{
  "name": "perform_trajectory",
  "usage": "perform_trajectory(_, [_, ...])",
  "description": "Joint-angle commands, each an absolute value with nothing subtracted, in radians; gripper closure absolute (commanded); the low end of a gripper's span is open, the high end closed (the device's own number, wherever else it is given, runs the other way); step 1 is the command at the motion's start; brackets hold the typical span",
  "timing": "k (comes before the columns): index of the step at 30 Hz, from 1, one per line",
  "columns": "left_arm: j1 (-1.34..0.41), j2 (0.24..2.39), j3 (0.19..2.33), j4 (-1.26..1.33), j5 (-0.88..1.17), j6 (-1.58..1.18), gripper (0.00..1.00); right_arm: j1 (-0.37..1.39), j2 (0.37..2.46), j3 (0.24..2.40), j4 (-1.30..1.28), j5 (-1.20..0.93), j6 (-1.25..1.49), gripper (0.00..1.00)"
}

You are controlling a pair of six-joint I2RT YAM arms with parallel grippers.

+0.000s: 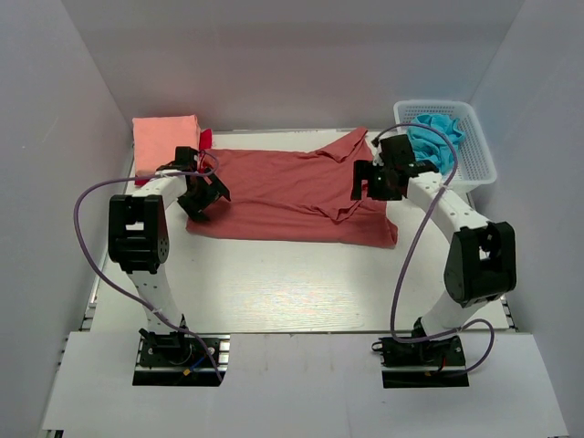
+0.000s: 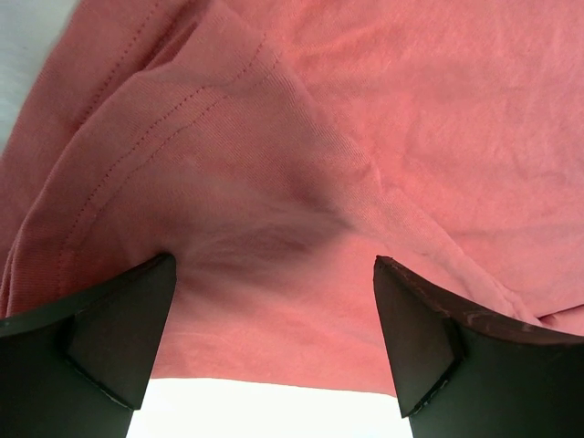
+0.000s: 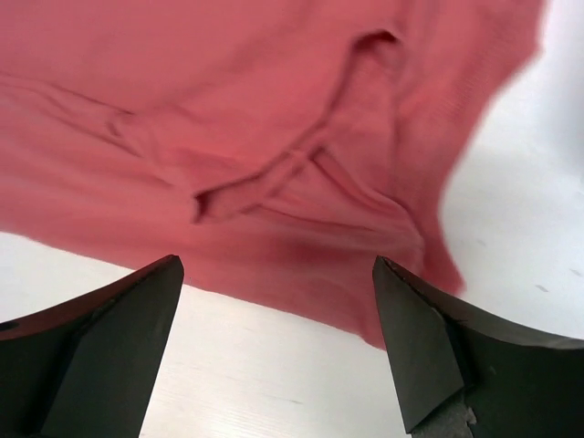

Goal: Fold and stack the t-shirts
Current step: Fold the flattened tshirt in 1/3 of the way

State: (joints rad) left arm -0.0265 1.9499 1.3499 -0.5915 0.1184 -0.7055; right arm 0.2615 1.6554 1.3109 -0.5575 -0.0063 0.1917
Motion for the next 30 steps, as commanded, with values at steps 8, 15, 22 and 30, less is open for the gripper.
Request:
perform_trajectory(8, [-0.021, 1.921, 1.277, -0.626, 0.109, -0.667, 0.0, 0.268, 1.741, 1.139, -0.319, -0.192, 0.333, 0.1])
perform_trajectory(15, [-0.021, 1.798, 1.086, -0.617, 0.132, -0.678, 0.0, 0.262, 1.661, 0.908, -0.282, -0.163, 0.451, 0.1])
perform_trajectory(22, [-0.021, 1.51, 0.835, -0.638, 0.143, -0.689, 0.0, 0.271, 1.311, 0.589, -0.409, -0.12, 0.564, 0.1])
perform_trajectory(30, [-0.021, 1.183, 0.779, -0.807, 0.112, -0.698, 0.0, 0.301, 1.05, 0.604, -0.693, -0.256, 0.505, 0.1])
